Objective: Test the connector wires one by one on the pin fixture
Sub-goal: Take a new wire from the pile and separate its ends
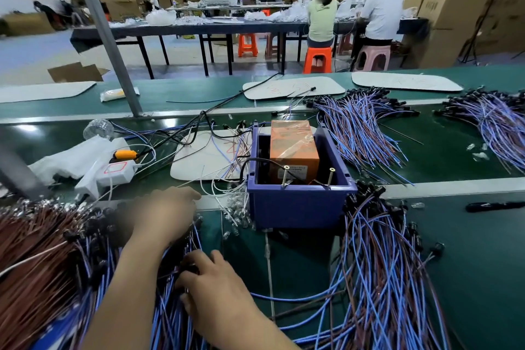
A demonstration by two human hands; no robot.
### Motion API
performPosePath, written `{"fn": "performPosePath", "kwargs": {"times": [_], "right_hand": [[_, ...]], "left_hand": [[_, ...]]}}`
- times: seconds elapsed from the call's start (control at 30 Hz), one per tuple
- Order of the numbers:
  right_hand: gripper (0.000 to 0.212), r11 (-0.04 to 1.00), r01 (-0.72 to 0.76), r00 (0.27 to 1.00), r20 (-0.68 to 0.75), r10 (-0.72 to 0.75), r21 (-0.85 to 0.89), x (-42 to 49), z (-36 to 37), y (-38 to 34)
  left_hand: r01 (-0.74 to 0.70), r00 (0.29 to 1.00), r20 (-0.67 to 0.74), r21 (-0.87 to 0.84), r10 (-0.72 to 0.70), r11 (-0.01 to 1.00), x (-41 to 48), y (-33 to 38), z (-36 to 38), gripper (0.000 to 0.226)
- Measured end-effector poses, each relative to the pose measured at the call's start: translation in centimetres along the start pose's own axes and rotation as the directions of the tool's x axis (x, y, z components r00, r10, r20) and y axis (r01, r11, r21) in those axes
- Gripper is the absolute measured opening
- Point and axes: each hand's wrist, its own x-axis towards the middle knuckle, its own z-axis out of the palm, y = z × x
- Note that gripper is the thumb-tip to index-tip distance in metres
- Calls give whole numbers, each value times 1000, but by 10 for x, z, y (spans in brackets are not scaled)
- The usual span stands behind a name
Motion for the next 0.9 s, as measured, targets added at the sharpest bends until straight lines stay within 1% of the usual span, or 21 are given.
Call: {"fn": "performPosePath", "kwargs": {"times": [0.07,0.1,0.2,0.27,0.4,0.47,0.5,0.53,0.6,0.67,0.7,0.73,0.8,0.83,0.9], "right_hand": [[32,999,34,998,-43,-35,-40,1,0,3],[30,999,44,998,-49,-45,-18,1,-1,3],[25,995,44,999,-5,-44,93,0,-6,5],[24,992,60,998,9,-62,115,-1,-6,8],[26,996,89,991,95,-89,3,2,-5,10],[26,997,72,994,79,-73,18,4,-11,11],[25,997,56,997,54,-58,50,5,-16,13],[25,995,41,999,20,-43,89,5,-24,14],[23,989,10,999,-52,-2,149,4,-41,19],[20,982,-36,991,-122,59,184,0,-63,27],[18,978,-63,981,-166,97,201,-3,-75,33],[17,972,-89,969,-208,135,218,-7,-89,39],[16,957,-131,935,-289,207,260,-19,-116,52],[16,949,-146,912,-334,239,278,-25,-127,57],[19,941,-181,852,-433,295,286,-38,-145,67]], "left_hand": [[-1,1000,-1,-6,1,1000,0,1,1,25],[1,1000,0,-12,-1,1000,0,2,1,25],[14,1000,5,-45,-14,999,2,0,0,25],[19,1000,13,-56,-18,998,2,-1,0,25],[14,1000,19,-51,-13,999,-1,1,-3,25],[7,1000,30,-106,-3,994,-2,3,-6,24],[-9,999,38,-191,16,982,-3,4,-9,23],[-31,998,48,-321,49,947,-5,7,-13,21],[-69,986,79,-601,145,796,-13,17,-22,16],[-67,946,158,-757,282,650,-23,29,-32,17],[-53,905,217,-794,365,605,-29,34,-36,17],[-44,848,277,-814,453,579,-34,38,-38,18],[-52,731,341,-835,591,547,-43,47,-38,22],[-70,701,339,-843,627,534,-45,51,-37,26],[-98,701,292,-864,650,493,-48,57,-36,31]]}}
